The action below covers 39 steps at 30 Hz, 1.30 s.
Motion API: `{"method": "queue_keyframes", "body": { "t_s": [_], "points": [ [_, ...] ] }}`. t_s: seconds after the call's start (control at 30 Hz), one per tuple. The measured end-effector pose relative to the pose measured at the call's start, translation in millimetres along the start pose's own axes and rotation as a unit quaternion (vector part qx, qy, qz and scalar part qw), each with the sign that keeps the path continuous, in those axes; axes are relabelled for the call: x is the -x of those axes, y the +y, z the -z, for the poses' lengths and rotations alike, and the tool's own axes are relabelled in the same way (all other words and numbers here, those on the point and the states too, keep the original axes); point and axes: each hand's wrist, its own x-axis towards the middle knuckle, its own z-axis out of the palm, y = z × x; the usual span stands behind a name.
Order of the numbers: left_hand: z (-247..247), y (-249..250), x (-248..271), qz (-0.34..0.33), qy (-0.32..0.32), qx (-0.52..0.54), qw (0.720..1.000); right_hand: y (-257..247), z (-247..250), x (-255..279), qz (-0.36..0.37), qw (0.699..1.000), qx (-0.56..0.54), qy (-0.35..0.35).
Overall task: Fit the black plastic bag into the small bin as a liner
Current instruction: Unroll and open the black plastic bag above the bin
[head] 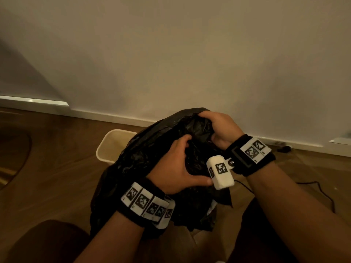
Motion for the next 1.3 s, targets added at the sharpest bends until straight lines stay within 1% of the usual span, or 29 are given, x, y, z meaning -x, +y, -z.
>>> {"method": "queue_keyframes", "body": {
  "t_s": [0.07,0.13,0.2,0.23,0.37,0.5,0.57,0.67,0.73,0.83,0.9,0.97,1.03,1.07,1.1,1.13,1.2,1.23,1.3],
  "points": [
    [-6,-1,-5,-0.015,0.031,0.05,0.998,-6,6,6,-0.031,0.996,-0.059,-0.052],
    [-6,-2,-10,-0.022,0.052,0.113,0.992,-12,11,16,-0.054,0.987,-0.08,-0.125],
    [0,1,-14,-0.013,0.077,0.184,0.98,-16,15,25,-0.043,0.983,-0.047,-0.17],
    [4,3,-16,-0.007,0.088,0.207,0.974,-17,17,31,-0.031,0.983,-0.017,-0.182],
    [14,14,-21,-0.016,0.122,0.227,0.966,-17,25,44,0.008,0.976,0.1,-0.193],
    [25,18,-27,-0.025,0.129,0.209,0.969,-16,27,56,0.04,0.962,0.176,-0.203],
    [32,22,-29,-0.034,0.137,0.211,0.967,-16,28,62,0.069,0.946,0.24,-0.206],
    [40,31,-29,-0.034,0.14,0.251,0.957,-11,25,68,0.102,0.906,0.339,-0.231],
    [43,40,-29,-0.048,0.131,0.252,0.957,-6,22,69,0.133,0.894,0.371,-0.213],
    [52,52,-26,-0.055,0.125,0.266,0.954,-15,24,65,0.159,0.913,0.339,-0.164],
    [61,59,-21,-0.053,0.119,0.277,0.952,-29,26,62,0.203,0.907,0.339,-0.145],
    [71,63,-13,-0.057,0.11,0.247,0.961,-44,22,61,0.248,0.902,0.336,-0.112],
    [78,69,-4,-0.071,0.065,0.187,0.978,-56,13,63,0.273,0.915,0.287,-0.083],
    [79,75,0,-0.081,0.037,0.16,0.983,-62,7,64,0.277,0.923,0.257,-0.076],
    [79,81,2,-0.091,0.022,0.142,0.985,-66,1,66,0.277,0.93,0.228,-0.076],
    [80,87,3,-0.103,0.033,0.133,0.985,-71,-4,67,0.272,0.938,0.199,-0.08],
    [83,92,1,-0.14,0.099,0.132,0.976,-78,-13,73,0.241,0.951,0.152,-0.117],
    [86,95,0,-0.153,0.118,0.138,0.971,-80,-14,75,0.224,0.951,0.15,-0.149],
    [95,90,-1,-0.166,0.121,0.165,0.965,-85,-11,80,0.214,0.932,0.214,-0.199]
  ]
}}
